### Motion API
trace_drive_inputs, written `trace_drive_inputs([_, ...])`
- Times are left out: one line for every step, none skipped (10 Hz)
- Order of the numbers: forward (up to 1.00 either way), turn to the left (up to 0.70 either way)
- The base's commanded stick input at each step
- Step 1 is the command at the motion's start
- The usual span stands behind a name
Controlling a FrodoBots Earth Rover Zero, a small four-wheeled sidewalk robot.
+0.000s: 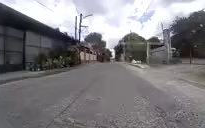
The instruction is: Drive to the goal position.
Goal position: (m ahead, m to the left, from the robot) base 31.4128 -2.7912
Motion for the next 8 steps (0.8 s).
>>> trace_drive_inputs([1.00,0.04])
trace_drive_inputs([1.00,0.04])
trace_drive_inputs([1.00,0.04])
trace_drive_inputs([1.00,0.04])
trace_drive_inputs([1.00,0.04])
trace_drive_inputs([1.00,0.04])
trace_drive_inputs([1.00,0.04])
trace_drive_inputs([1.00,0.04])
